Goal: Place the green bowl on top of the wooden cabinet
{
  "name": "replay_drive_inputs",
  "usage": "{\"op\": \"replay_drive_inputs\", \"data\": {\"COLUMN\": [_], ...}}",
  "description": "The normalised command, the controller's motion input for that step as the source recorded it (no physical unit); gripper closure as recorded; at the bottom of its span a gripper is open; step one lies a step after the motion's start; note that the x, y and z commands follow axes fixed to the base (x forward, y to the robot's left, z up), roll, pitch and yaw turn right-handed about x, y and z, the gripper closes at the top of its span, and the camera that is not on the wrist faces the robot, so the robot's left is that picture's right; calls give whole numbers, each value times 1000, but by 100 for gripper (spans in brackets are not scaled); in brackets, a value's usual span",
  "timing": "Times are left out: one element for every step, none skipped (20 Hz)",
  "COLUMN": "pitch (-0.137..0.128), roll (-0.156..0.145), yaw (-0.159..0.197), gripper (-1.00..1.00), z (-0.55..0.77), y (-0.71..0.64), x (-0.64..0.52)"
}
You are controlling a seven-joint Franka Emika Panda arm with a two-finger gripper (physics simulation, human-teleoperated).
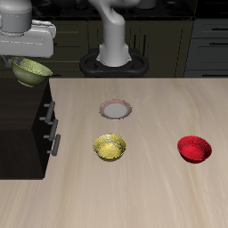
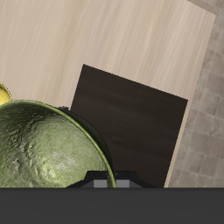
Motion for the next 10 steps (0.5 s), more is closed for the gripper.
{"op": "replay_drive_inputs", "data": {"pitch": [36, 0, 6, -18, 46, 2, 0, 0, -9, 9], "roll": [-67, 0, -108, 45, -56, -15, 0, 0, 27, 12], "yaw": [42, 0, -10, 44, -83, 27, 0, 0, 42, 22], "gripper": [100, 100, 100, 100, 100, 100, 100, 100, 100, 100], "z": [-8, 0, -95, -14, -104, -26, -20, 0, -48, -35], "y": [-574, 0, -405, 16, -184, 33, 13, 0, 123, 40], "x": [98, 0, 5, -59, 136, -59, -134, 0, -174, -85]}}
